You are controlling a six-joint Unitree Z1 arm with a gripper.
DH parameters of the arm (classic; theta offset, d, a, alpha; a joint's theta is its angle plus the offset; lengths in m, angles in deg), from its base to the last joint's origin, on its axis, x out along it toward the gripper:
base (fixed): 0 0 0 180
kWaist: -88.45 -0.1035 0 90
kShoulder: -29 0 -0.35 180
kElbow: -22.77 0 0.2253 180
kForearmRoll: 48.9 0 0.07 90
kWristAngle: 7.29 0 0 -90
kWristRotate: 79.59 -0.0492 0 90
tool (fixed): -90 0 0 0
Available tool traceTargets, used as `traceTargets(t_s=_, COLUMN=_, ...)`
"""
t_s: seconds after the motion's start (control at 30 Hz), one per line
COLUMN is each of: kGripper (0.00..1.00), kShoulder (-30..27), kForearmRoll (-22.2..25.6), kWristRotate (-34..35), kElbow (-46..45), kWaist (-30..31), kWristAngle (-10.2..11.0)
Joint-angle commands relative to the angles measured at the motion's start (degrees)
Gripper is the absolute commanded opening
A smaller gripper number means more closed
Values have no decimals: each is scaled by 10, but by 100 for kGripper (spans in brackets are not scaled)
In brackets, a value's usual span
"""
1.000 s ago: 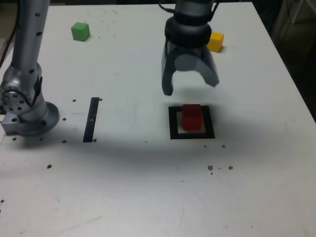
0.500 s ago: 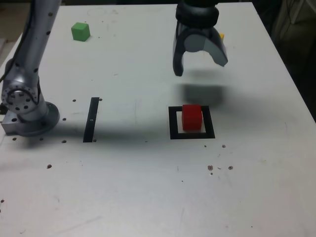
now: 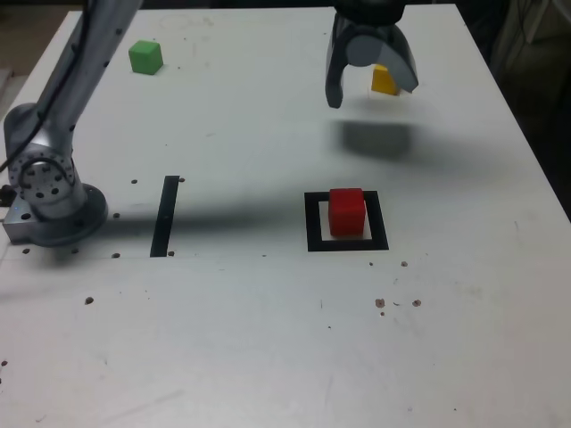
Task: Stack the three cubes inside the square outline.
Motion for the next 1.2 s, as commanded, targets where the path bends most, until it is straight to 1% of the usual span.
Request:
traceTargets(t_s=0.0, kGripper=100, kShoulder=23, kForearmRoll=18, kWristRotate=-14, kElbow=39, kWaist=-10, kWristAngle=3)
traceTargets(t_s=0.33, kGripper=100, kShoulder=113, kForearmRoll=81, kWristRotate=-70, kElbow=204, kWaist=-53, kWristAngle=14)
traceTargets(t_s=0.57, kGripper=100, kShoulder=163, kForearmRoll=104, kWristRotate=-112, kElbow=295, kWaist=-73, kWristAngle=23)
traceTargets(t_s=0.7, kGripper=100, kShoulder=178, kForearmRoll=109, kWristRotate=-128, kElbow=318, kWaist=-78, kWristAngle=28)
traceTargets(t_s=0.93, kGripper=100, kShoulder=184, kForearmRoll=108, kWristRotate=-145, kElbow=331, kWaist=-78, kWristAngle=36)
traceTargets(t_s=1.17, kGripper=99, kShoulder=188, kForearmRoll=99, kWristRotate=-216, kElbow=334, kWaist=-78, kWristAngle=57)
